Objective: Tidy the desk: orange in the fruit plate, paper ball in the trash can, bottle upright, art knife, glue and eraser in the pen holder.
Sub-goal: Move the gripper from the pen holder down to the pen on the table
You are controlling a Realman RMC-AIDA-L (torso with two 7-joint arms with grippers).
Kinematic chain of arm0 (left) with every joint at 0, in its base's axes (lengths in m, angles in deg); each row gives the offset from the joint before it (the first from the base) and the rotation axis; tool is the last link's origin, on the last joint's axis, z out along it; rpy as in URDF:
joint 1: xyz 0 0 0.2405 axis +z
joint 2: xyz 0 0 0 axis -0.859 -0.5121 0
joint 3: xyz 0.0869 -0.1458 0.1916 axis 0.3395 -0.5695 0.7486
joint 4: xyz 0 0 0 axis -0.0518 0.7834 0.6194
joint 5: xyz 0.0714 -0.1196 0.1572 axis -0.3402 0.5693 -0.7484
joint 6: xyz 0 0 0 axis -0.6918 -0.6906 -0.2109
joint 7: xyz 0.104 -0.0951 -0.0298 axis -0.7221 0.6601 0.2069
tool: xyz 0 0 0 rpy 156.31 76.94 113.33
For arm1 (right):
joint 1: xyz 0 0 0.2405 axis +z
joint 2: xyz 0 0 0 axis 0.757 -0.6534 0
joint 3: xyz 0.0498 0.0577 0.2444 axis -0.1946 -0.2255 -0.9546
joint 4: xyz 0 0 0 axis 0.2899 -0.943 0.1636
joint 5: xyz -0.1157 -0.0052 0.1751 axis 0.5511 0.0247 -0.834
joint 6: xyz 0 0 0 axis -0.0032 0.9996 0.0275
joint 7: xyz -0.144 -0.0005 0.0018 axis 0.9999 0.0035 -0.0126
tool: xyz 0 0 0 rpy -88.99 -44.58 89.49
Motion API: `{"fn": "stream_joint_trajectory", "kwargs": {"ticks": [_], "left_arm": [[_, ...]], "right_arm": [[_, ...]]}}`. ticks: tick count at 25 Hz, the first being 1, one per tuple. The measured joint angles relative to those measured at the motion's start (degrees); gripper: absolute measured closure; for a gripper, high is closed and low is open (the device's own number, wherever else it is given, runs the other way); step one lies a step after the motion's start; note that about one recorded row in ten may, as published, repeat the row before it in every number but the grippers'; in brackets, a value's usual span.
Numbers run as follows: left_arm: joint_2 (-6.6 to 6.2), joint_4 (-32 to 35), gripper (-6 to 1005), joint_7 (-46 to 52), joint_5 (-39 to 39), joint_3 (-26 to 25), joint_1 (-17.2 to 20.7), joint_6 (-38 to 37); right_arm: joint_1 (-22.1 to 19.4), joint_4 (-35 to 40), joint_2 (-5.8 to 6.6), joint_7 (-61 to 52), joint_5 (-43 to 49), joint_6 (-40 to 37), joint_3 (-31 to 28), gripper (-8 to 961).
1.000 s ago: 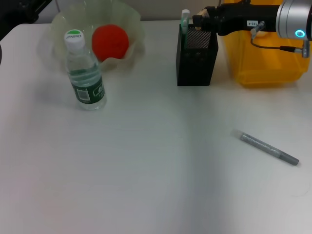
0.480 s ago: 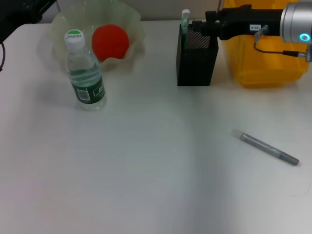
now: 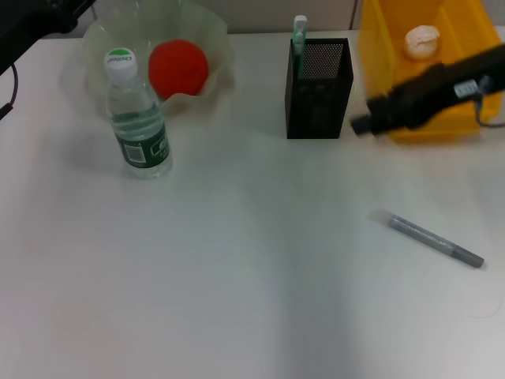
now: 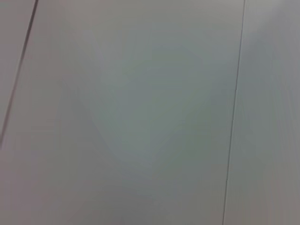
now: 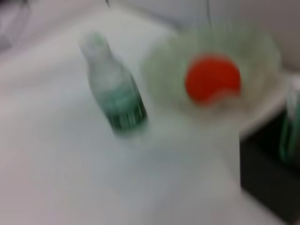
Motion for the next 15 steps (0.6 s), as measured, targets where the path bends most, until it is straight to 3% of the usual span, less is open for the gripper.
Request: {"fn": "stream_joint_trajectory", "kwargs": {"ticks": [4, 7, 15], "left_arm": [[0.03, 0.0, 388, 0.2, 0.0, 0.0, -0.1, 0.1], [0.13, 0.0, 388, 0.2, 0.0, 0.1, -0.2, 0.1], [0.18, -0.1, 388, 0.2, 0.0, 0.2, -0.2, 0.1]], "right_arm": [[0.8, 1.5, -0.99, -1.9, 9.6, -3.1, 4.1, 447], [2.2, -2.3, -1.36, -2.7, 15.6, -2.8, 9.0, 448], [4.7, -10.4, -1.39, -2.8, 17.8, 1.1, 12.4, 491]]}}
